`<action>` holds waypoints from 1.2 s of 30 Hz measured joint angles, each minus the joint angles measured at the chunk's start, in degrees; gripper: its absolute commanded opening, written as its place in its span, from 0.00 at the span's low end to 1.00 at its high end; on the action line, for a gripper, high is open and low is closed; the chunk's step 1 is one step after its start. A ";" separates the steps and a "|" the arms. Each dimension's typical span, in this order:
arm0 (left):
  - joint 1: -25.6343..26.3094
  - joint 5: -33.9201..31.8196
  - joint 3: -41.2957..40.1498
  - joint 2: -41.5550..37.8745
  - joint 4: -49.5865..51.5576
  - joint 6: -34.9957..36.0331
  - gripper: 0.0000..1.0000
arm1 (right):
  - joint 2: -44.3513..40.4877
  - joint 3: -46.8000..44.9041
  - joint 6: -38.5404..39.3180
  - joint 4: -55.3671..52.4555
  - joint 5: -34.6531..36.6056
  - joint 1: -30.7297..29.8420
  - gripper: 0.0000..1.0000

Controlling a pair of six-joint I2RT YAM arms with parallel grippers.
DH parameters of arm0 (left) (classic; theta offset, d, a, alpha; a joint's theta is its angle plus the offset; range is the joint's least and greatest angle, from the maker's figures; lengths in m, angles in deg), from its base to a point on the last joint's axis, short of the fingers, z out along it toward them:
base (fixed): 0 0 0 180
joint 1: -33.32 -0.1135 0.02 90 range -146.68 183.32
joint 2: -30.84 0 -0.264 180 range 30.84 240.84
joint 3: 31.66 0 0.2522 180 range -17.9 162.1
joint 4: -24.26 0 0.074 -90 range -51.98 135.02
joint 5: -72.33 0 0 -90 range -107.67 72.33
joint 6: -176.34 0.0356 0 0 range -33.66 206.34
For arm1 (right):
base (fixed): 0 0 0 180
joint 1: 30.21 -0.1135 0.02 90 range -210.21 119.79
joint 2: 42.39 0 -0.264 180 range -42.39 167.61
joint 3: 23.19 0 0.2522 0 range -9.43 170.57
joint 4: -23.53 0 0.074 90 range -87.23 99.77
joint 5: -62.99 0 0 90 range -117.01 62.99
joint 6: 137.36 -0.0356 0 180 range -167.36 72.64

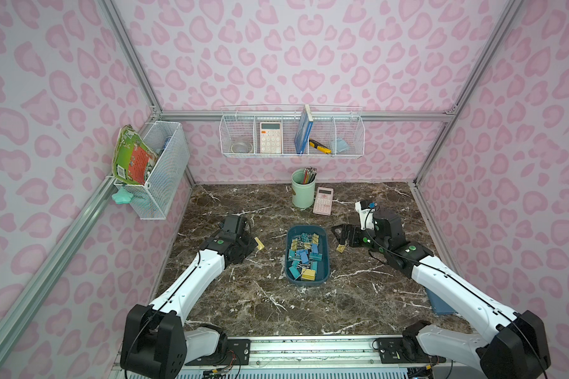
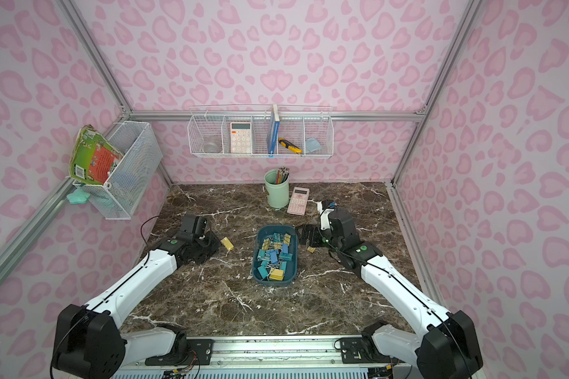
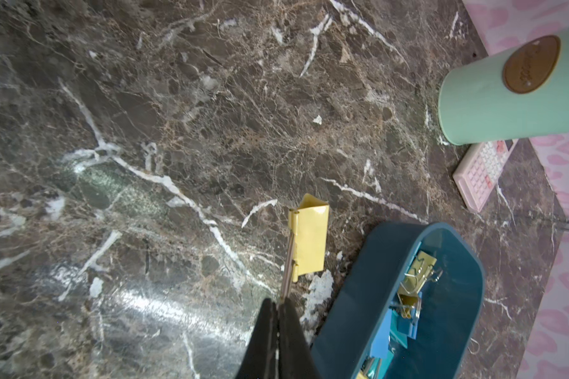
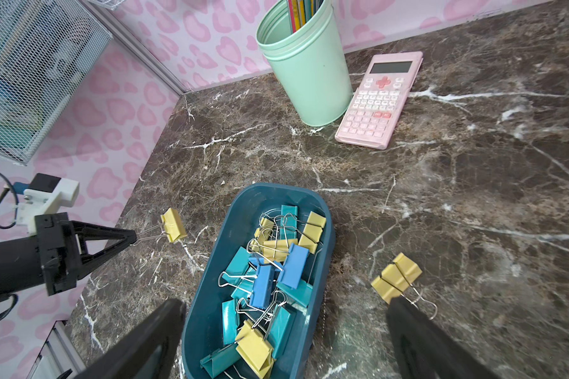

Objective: Take out the binder clips from the storage box
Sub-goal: Place the binder clip at the center of the board.

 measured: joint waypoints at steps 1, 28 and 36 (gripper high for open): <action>-0.22 0.31 -0.33 1.03 -1.51 -0.50 0.00 | -0.42 -0.44 -0.33 0.52 0.00 0.00 1.00; 2.23 8.48 5.70 8.37 0.70 2.69 0.44 | 1.38 -2.60 -0.68 1.99 0.42 2.21 1.00; 13.60 11.93 14.19 12.96 5.14 1.90 0.35 | 1.40 -2.95 0.35 2.01 0.37 2.16 1.00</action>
